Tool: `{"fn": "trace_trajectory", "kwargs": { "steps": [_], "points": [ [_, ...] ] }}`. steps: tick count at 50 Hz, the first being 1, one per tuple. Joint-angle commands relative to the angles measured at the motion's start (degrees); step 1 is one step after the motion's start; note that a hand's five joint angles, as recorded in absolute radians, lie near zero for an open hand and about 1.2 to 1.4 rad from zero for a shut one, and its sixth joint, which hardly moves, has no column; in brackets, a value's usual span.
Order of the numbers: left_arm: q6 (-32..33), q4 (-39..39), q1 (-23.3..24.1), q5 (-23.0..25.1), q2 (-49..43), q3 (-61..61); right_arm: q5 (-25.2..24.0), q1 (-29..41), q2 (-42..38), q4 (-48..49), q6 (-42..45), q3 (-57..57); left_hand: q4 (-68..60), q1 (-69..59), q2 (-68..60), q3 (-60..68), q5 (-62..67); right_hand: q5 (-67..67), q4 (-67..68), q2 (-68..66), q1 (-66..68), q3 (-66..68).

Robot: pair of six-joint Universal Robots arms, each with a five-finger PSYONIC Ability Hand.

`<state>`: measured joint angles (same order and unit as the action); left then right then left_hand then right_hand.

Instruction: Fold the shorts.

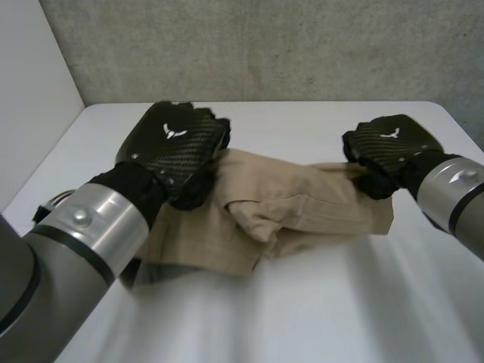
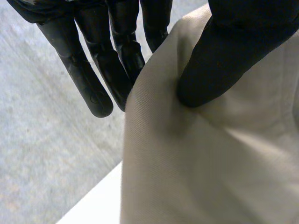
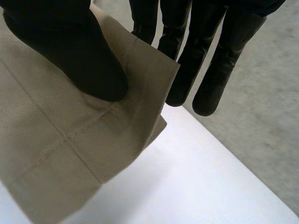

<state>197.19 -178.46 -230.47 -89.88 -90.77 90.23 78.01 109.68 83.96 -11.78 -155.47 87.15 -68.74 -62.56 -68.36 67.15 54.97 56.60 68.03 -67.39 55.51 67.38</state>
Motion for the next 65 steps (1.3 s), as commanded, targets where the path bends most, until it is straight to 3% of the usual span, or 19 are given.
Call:
{"fn": "trace_trajectory", "kwargs": {
  "steps": [1, 5, 9, 12, 20, 28, 30, 33, 34, 38, 40, 41, 44, 52, 60, 64, 65],
  "points": [
    [1.3, -0.7, -5.6, 1.6, -9.8, 1.1, 0.1, 4.4, -8.6, 0.4, 0.1, -2.6, -11.3, -17.4, -11.6, 12.8, 15.0, 13.4, 12.0, -12.6, 24.5, 12.6],
    [3.3, -3.4, -7.0, 1.6, -16.4, -0.9, 1.5, 6.8, -14.6, 2.6, -0.1, -5.6, -8.4, -14.6, -8.8, 10.0, 12.2, 13.4, 12.0, -12.6, 24.5, 12.6],
    [5.6, -7.5, -7.5, 1.3, -22.8, -4.2, 5.7, 8.7, -20.1, 6.4, -0.2, -8.6, 6.2, 0.0, 5.8, -4.6, -2.4, 13.4, 12.0, -12.6, 24.5, 12.6],
    [8.3, -13.0, -8.1, 0.8, -29.6, -9.5, 9.3, 8.9, -23.7, 9.5, -0.5, -11.0, 25.0, 18.8, 24.6, -23.4, -21.2, 13.4, 12.0, -12.6, 24.5, 12.6],
    [8.9, -14.0, -8.2, -2.8, -27.1, -9.3, 17.9, 9.0, -29.1, 15.5, -2.9, -16.3, 38.0, 31.8, 37.6, -36.4, -34.2, 13.4, 12.0, -12.6, 24.5, 12.6],
    [4.1, -13.6, -3.8, -12.3, -15.8, -0.8, 20.0, 9.0, -31.7, 16.9, -3.8, -17.9, 37.8, 31.7, 37.5, -36.2, -34.1, 13.4, 12.0, -12.6, 24.5, 12.6],
    [-1.4, -13.3, -1.1, -15.8, -11.5, 3.6, 20.1, 9.0, -31.8, 16.9, -3.9, -18.0, 37.8, 31.7, 37.5, -36.2, -34.1, 13.4, 12.0, -12.6, 24.5, 12.6],
    [-2.8, -13.3, -0.3, -16.4, -10.6, 4.6, 20.1, 9.0, -31.8, 17.2, -4.8, -18.1, 37.7, 31.5, 37.3, -36.1, -33.9, 13.4, 12.0, -12.6, 24.5, 12.6],
    [-7.0, -12.7, 2.6, -17.0, -7.9, 8.1, 20.1, 9.0, -31.8, 17.2, -5.0, -18.0, 37.2, 31.0, 36.8, -35.6, -33.4, 13.4, 12.0, -12.6, 24.5, 12.6],
    [-10.1, -10.9, 6.6, -17.1, -7.5, 11.3, 20.3, 9.0, -31.5, 17.0, -6.3, -18.0, 37.7, 31.5, 37.3, -36.1, -33.9, 13.4, 12.0, -12.6, 24.5, 12.6],
    [-10.7, -10.2, 8.0, -17.2, -7.8, 11.9, 20.3, 9.0, -31.1, 16.7, -6.9, -17.8, 38.0, 31.8, 37.6, -36.4, -34.2, -7.4, -8.9, 8.2, 3.7, -8.2],
    [-10.9, -9.7, 8.8, -17.4, -8.4, 12.4, 20.3, 9.0, -30.5, 16.5, -7.2, -17.5, 38.2, 32.0, 37.8, -36.6, -34.4, -32.7, -34.1, 33.5, -21.6, -33.5],
    [-11.0, -9.9, 9.0, -17.5, -10.5, 13.0, 20.3, 8.9, -28.0, 15.9, -7.6, -16.2, 38.2, 32.0, 37.8, -36.6, -34.4, -56.6, -58.0, 57.4, -45.5, -57.4],
    [-11.1, -10.8, 8.1, -17.2, -17.5, 12.1, 19.6, 8.2, -19.1, 15.3, -7.4, -9.5, 38.2, 32.0, 37.8, -36.6, -34.4, -56.6, -58.0, 57.4, -45.5, -57.4],
    [-10.8, -14.6, 7.7, -17.2, -22.3, 10.1, 17.5, 7.9, -15.6, 15.8, -7.4, -3.0, 36.2, 30.0, 35.8, -34.6, -32.4, -56.6, -58.0, 57.4, -45.5, -57.4],
    [-10.6, -16.2, 7.6, -17.3, -23.8, 9.1, 16.5, 7.7, -13.5, 15.9, -7.0, -0.3, 17.9, 11.7, 17.5, -16.3, -14.1, -56.6, -58.0, 57.4, -45.5, -57.4],
    [-10.5, -17.0, 7.1, -17.3, -24.0, 9.0, 16.4, 7.7, -13.1, 16.0, -7.0, 0.0, 4.3, -1.9, 3.9, -2.7, -0.6, -56.6, -58.0, 57.4, -45.5, -57.4]
  ]
}}
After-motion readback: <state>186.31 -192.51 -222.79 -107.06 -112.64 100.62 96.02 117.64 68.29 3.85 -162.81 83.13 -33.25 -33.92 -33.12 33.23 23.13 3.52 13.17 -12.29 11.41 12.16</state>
